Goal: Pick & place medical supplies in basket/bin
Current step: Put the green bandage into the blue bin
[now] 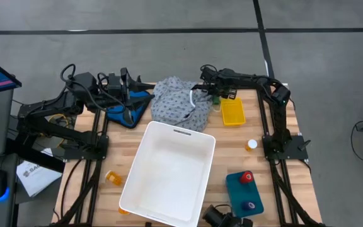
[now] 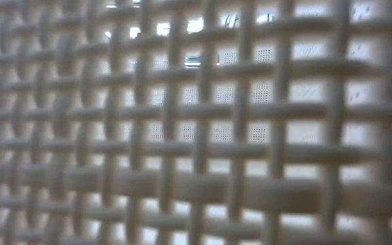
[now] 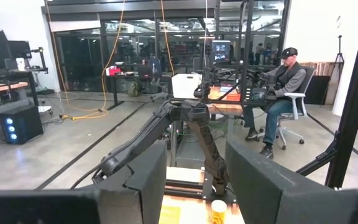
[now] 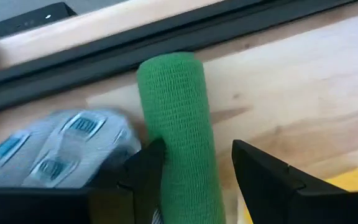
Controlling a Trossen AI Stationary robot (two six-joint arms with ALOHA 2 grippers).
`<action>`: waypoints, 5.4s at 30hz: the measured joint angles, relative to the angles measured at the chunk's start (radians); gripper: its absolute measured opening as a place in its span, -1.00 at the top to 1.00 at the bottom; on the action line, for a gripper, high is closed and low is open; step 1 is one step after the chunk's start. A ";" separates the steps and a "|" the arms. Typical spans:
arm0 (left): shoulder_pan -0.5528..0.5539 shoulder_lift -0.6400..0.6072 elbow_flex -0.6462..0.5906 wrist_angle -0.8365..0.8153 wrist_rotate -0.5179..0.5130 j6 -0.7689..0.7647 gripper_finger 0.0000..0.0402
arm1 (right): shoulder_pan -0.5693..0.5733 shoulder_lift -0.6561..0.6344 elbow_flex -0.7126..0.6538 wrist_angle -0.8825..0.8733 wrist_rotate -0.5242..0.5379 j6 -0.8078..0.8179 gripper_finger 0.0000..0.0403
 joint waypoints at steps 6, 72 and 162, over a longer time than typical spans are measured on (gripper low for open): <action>0.000 0.000 0.000 0.004 0.012 0.000 0.23 | 0.012 0.000 -0.001 -0.003 -0.017 0.010 0.03; -0.057 -0.006 0.000 -0.047 0.021 -0.003 0.23 | 0.803 -0.711 -0.110 -0.528 0.089 0.400 0.49; -0.101 -0.006 0.000 -0.104 0.022 -0.048 0.23 | 1.135 -0.296 -0.159 -0.400 -1.085 0.099 0.36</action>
